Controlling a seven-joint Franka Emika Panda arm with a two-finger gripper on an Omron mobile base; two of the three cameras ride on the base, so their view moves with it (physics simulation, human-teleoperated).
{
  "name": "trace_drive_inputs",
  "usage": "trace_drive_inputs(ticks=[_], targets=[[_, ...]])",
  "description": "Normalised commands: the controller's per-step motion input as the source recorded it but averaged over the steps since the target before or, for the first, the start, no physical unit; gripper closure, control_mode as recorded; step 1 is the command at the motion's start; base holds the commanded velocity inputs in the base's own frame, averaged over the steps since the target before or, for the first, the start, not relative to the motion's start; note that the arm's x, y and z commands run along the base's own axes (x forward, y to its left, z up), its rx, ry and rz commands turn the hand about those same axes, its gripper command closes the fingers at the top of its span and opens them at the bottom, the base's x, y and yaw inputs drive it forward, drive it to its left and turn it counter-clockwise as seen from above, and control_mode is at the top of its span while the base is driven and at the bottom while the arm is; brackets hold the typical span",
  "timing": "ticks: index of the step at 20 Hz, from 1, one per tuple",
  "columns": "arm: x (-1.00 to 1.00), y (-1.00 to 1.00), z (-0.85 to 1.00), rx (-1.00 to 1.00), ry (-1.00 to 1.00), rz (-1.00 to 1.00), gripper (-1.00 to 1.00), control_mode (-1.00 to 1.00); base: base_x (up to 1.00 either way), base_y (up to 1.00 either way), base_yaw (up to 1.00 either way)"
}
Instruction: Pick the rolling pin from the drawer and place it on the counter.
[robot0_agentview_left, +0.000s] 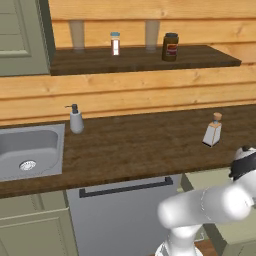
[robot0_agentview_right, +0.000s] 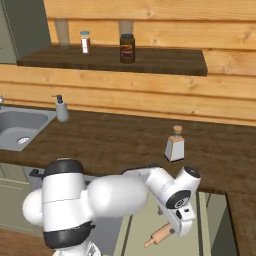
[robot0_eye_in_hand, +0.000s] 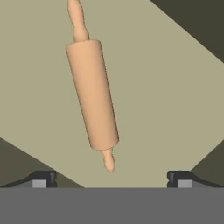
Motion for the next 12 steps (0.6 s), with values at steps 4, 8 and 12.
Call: trace_drive_inputs(ticks=[4,8,12], targets=[[0.24,0.02,-0.51,0.00,0.00,0.03,-1.00,-1.00,0.00,0.00,0.00],[0.25,0.00,-0.58,0.00,0.01,0.00,-1.00,-1.00,0.00,0.00,0.00],[0.11,0.00,-0.54,0.00,0.02,0.00,-1.00,-1.00,0.00,0.00,0.00]])
